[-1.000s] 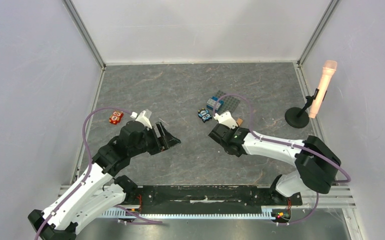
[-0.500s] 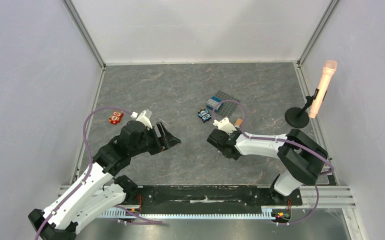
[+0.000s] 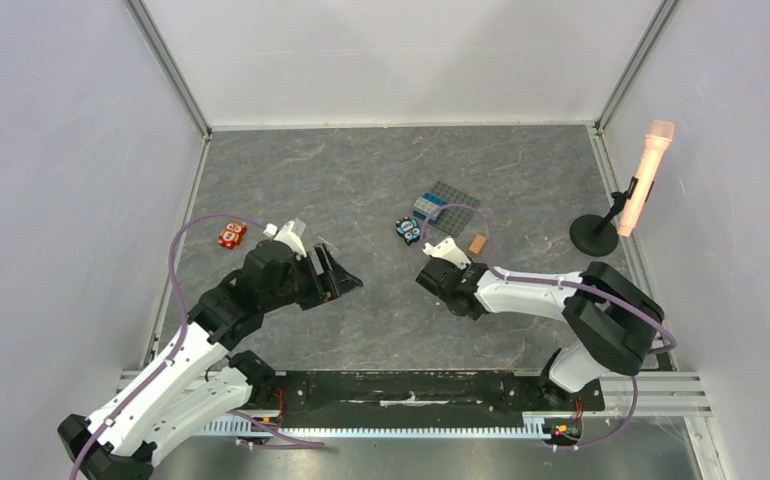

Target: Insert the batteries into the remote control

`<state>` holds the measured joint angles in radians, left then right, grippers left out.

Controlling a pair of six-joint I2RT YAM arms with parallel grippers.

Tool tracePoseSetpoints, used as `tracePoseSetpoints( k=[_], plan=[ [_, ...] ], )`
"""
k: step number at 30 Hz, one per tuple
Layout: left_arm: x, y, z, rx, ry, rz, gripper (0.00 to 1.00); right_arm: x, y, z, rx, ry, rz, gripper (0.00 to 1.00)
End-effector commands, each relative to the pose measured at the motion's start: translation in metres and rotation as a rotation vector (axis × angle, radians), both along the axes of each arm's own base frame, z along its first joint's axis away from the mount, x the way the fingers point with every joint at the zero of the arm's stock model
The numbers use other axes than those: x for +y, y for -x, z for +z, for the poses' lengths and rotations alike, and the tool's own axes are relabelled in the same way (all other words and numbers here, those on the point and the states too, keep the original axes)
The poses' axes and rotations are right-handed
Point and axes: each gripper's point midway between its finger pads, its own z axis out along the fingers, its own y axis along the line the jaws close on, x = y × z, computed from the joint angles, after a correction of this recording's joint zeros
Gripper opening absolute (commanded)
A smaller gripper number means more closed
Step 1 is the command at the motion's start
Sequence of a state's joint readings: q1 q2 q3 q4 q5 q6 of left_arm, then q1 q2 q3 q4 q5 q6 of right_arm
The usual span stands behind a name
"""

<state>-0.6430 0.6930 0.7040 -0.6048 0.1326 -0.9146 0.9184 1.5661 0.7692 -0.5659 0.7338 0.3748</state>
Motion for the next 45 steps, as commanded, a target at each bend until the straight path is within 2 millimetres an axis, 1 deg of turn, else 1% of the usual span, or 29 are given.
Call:
tracePoseSetpoints(
  k=[1,6,9,12,14,17,20,23,24,25,27,28,29,30,32,35,37,40,43,45],
  plan=[
    [-0.002,-0.003,0.008,-0.045,-0.012,-0.026,0.79,0.034,0.011,-0.007,0.067,-0.222,0.026,0.33],
    [0.004,-0.003,0.007,-0.042,-0.037,-0.01,0.79,0.048,0.012,0.011,0.071,-0.334,0.055,0.44],
    [0.007,-0.002,0.01,-0.047,-0.04,0.002,0.79,0.057,0.016,0.021,0.085,-0.407,0.072,0.47],
    [0.013,-0.004,0.013,-0.051,-0.053,0.035,0.79,0.064,0.018,0.037,0.075,-0.5,0.081,0.49],
    [0.019,-0.004,0.017,-0.051,-0.064,0.065,0.79,0.065,0.016,0.053,0.04,-0.56,0.077,0.54],
    [0.026,-0.002,0.028,-0.066,-0.059,0.094,0.8,0.058,0.012,0.085,-0.05,-0.65,0.058,0.56],
    [0.03,0.002,0.05,-0.141,-0.024,0.084,0.8,0.038,0.008,0.124,-0.191,-0.705,0.005,0.56],
    [0.045,0.005,0.07,-0.206,-0.002,0.142,0.8,0.011,0.008,0.17,-0.358,-0.766,-0.046,0.57],
    [0.05,0.006,0.075,-0.232,-0.001,0.156,0.8,0.003,0.009,0.185,-0.411,-0.79,-0.061,0.59],
    [0.056,0.008,0.082,-0.267,-0.001,0.164,0.8,-0.008,0.012,0.202,-0.475,-0.82,-0.073,0.63],
    [0.07,0.011,0.089,-0.326,-0.016,0.197,0.8,-0.024,0.017,0.229,-0.57,-0.867,-0.066,0.74],
    [0.078,0.012,0.092,-0.349,-0.024,0.222,0.8,-0.031,0.021,0.241,-0.61,-0.886,-0.054,0.81],
    [0.086,0.014,0.095,-0.375,-0.019,0.247,0.8,-0.039,0.025,0.253,-0.651,-0.902,-0.04,0.91],
    [0.093,0.017,0.097,-0.393,-0.015,0.272,0.8,-0.048,0.029,0.265,-0.697,-0.922,-0.039,0.97],
    [0.103,0.02,0.099,-0.424,0.008,0.314,0.8,-0.066,0.037,0.284,-0.779,-0.953,-0.049,0.98],
    [0.115,0.026,0.093,-0.427,0.03,0.364,0.81,-0.095,0.048,0.307,-0.922,-1.016,-0.097,0.98],
    [0.12,0.03,0.084,-0.406,0.041,0.386,0.81,-0.113,0.054,0.318,-1.007,-1.063,-0.144,0.98],
    [0.122,0.035,0.074,-0.38,0.048,0.392,0.81,-0.134,0.062,0.33,-1.102,-1.112,-0.206,0.98],
    [0.123,0.038,0.067,-0.362,0.048,0.391,0.81,-0.151,0.069,0.34,-1.161,-1.14,-0.266,0.98],
    [0.123,0.039,0.064,-0.354,0.047,0.389,0.81,-0.157,0.073,0.347,-1.19,-1.167,-0.271,0.98]
  ],
)
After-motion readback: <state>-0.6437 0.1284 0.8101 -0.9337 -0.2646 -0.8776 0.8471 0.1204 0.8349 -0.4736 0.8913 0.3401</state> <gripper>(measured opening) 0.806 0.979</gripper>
